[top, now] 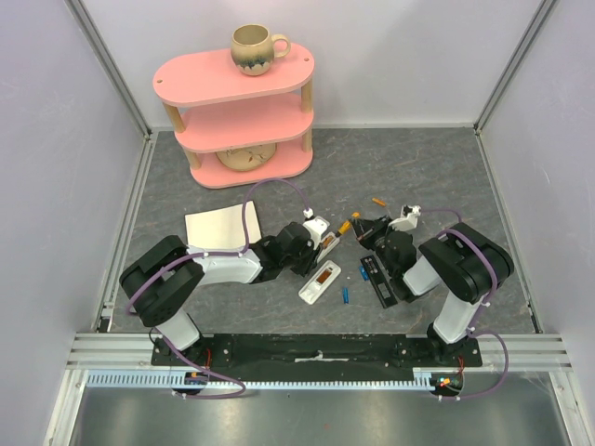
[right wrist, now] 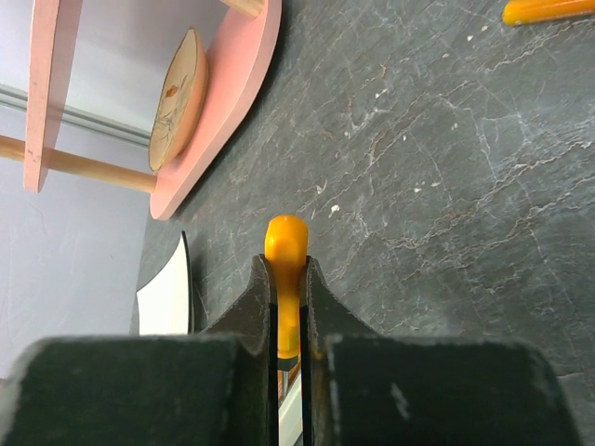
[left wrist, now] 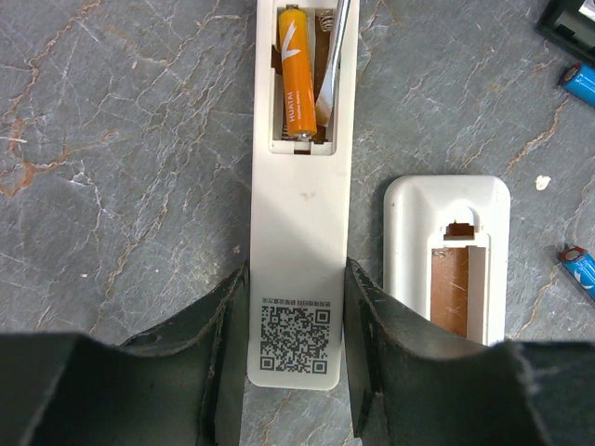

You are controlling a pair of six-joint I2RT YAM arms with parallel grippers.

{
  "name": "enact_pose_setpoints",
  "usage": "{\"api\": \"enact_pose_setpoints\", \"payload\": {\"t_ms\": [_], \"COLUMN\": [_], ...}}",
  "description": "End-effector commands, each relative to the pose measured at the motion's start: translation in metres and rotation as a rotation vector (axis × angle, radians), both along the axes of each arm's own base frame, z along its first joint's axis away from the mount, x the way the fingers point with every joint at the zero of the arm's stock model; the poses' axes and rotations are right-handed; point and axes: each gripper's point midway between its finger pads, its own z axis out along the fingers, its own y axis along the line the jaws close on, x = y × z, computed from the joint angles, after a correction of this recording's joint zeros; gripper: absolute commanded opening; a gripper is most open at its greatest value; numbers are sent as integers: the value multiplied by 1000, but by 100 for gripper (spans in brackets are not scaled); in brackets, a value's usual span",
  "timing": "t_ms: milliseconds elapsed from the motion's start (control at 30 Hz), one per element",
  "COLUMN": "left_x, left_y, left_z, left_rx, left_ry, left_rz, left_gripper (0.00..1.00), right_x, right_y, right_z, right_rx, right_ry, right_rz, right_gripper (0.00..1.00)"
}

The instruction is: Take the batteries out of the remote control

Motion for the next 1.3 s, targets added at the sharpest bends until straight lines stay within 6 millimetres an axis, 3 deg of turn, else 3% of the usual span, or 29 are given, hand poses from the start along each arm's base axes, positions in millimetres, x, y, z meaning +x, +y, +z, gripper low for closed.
{"api": "enact_pose_setpoints", "payload": {"t_ms": [0,300,333,367,433,467,600,667,700,767,1033,1133,1267], "left_x": [-20,-18,-17,-16,-14,-12,-9,-8,-6,-3,2,-5,-6], "left_y": [20,21,20,19,14,9,-2,-6,-7,-8,-6,-15,-25], "left_z": [-23,-12,-8,-3,10,17,43,57,61,70,65,84,126], "left_rx": [66,49,43,36,4,-14,-76,-109,-118,-138,-221,-320,-463], "left_ry": [97,75,69,63,48,39,12,-7,-15,-35,26,21,-34], "left_rz": [16,27,28,27,19,13,-6,-19,-20,-18,-43,-111,-186], "left_gripper": [2,5,10,25,38,53,70,77,78,81,80,81,82], "right_x": [17,16,13,12,8,6,-4,-7,-9,-12,-25,-34,-41], "right_y": [-5,1,4,5,6,7,5,8,6,6,4,21,32], "right_z": [64,91,92,95,103,106,125,121,129,125,127,139,147], "right_rx": [91,97,87,70,50,27,-27,-72,-90,-123,-172,-153,-140], "right_ry": [-217,-287,-291,-300,-314,-324,-367,-346,-369,-354,-364,-410,-432], "right_rz": [-70,-30,-7,4,24,36,59,89,92,103,143,243,319], "right_gripper": [0,0,0,0,0,0,0,0,0,0,0,0,0]}}
